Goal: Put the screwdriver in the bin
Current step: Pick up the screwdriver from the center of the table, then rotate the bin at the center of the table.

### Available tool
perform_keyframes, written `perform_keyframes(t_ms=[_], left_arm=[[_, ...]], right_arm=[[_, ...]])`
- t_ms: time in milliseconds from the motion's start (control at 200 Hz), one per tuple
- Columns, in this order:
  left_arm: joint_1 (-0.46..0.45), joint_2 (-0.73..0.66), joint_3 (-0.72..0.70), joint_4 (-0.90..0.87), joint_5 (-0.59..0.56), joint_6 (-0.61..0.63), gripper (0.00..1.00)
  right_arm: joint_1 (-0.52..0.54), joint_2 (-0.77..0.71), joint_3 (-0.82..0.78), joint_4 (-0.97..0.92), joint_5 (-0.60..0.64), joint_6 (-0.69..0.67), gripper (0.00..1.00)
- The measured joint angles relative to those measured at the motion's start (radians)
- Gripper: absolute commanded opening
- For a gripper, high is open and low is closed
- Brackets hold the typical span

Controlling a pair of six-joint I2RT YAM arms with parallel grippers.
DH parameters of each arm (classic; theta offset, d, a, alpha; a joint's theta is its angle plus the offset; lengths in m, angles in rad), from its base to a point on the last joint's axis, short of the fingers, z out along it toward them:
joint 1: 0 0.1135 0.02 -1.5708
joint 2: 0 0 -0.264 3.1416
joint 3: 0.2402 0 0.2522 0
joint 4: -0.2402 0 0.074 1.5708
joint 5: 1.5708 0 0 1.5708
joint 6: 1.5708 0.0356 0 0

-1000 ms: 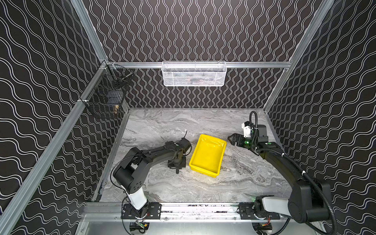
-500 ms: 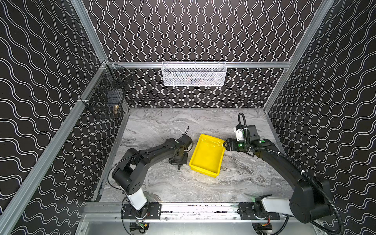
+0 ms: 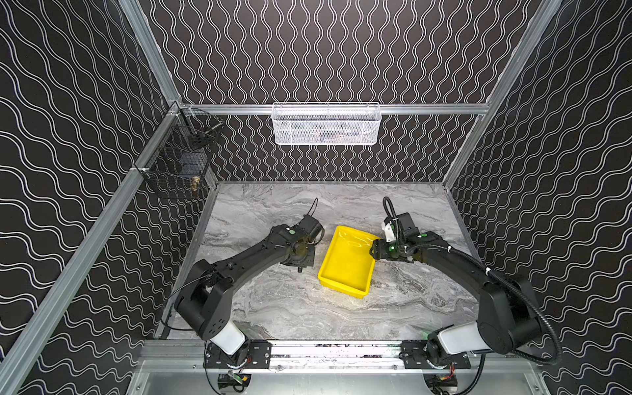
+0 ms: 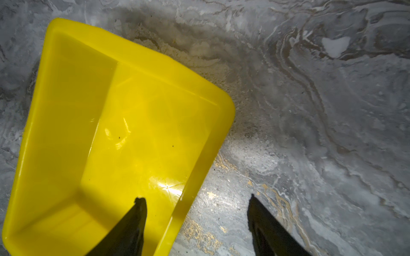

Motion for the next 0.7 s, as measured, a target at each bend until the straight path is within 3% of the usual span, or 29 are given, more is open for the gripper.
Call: perform_keyframes(t_ms=[701], left_arm=[[-0.025, -0.03, 0.093, -0.013, 0.039, 0.037, 0.0]], right_arm=[[0.062, 0.196, 0.18, 0.071, -0.056, 0.015, 0.72]])
